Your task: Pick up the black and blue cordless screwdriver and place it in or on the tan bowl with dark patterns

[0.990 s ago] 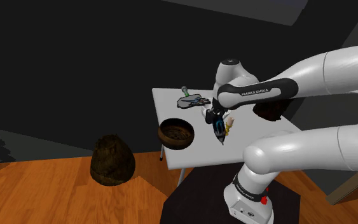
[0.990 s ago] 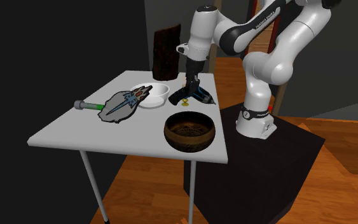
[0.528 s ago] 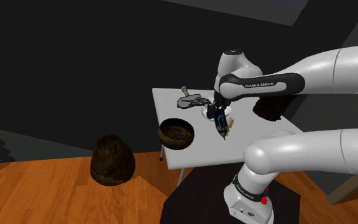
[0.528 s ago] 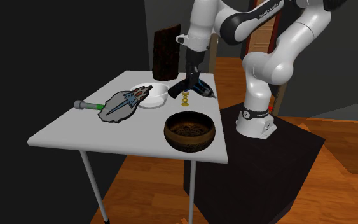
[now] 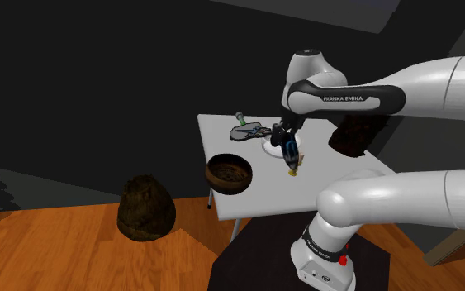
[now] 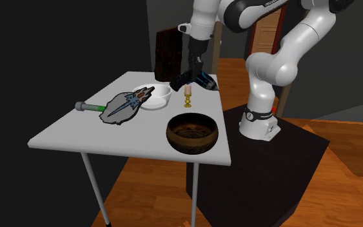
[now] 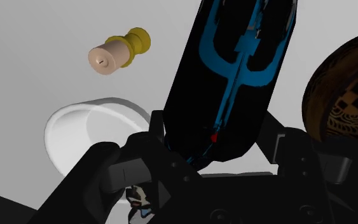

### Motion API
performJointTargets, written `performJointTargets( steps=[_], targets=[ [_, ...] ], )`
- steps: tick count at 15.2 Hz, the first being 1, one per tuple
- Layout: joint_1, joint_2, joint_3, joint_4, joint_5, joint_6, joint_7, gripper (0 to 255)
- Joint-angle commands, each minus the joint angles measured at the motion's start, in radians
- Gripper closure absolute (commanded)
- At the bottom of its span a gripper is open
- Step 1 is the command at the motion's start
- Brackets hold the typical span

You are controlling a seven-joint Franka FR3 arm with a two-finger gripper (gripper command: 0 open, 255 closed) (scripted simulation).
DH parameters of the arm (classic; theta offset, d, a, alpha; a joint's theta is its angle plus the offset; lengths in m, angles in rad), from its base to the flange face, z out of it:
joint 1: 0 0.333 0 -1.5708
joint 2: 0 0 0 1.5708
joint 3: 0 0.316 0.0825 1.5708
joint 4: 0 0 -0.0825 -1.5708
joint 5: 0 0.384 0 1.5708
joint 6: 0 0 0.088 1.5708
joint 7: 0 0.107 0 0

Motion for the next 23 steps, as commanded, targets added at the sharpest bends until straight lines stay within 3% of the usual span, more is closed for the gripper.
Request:
performJointTargets(
  steps=[1, 6, 14, 23],
  targets=[
    [0.002, -0.013, 0.002, 0.022, 0.005, -0.034, -0.008, 255],
    [0.005, -0.02, 0.006, 0.076, 0.015, -0.093, -0.022, 255],
    [0.088, 0.125, 0.177, 0.239, 0.125, -0.154, 0.151, 255],
    [0.127, 0.352, 0.351, 0.507, 0.181, -0.232, 0.339, 255]
  ],
)
